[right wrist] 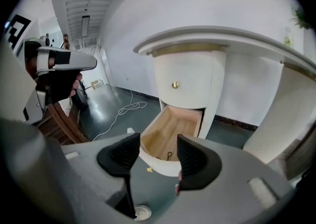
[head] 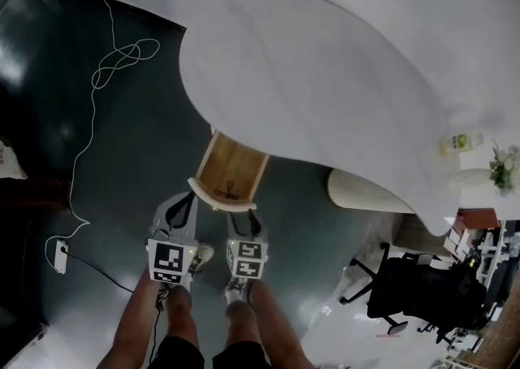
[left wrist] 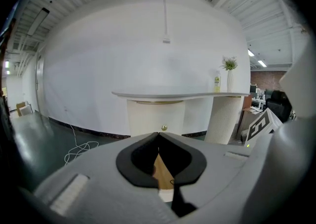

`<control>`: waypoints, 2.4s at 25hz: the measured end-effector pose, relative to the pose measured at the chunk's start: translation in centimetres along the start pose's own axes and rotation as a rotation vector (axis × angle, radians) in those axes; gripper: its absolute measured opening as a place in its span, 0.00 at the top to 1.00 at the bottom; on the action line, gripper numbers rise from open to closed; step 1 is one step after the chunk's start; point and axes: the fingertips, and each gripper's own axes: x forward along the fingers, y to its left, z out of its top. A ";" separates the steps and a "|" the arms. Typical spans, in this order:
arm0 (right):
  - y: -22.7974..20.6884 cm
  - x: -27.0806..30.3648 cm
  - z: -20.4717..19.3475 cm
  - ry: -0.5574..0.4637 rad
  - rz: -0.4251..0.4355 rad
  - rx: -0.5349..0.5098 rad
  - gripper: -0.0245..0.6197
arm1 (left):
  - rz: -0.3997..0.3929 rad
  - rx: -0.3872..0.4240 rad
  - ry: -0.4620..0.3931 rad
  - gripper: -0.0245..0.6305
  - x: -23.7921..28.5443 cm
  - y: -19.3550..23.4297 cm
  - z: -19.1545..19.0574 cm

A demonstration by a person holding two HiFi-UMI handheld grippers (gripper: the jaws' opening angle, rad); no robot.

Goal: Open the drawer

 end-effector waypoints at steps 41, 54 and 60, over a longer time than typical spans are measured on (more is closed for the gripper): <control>-10.8 -38.8 31.0 -0.526 -0.279 -0.078 0.92 | -0.048 0.061 -0.263 0.95 -11.9 -6.5 34.7; -9.5 -42.1 31.5 -0.590 -0.259 -0.100 0.95 | -0.060 0.116 -0.266 0.95 -14.8 -8.4 34.5; -9.0 -42.6 31.4 -0.604 -0.251 -0.102 0.95 | -0.060 0.113 -0.281 0.95 -15.4 -8.9 34.8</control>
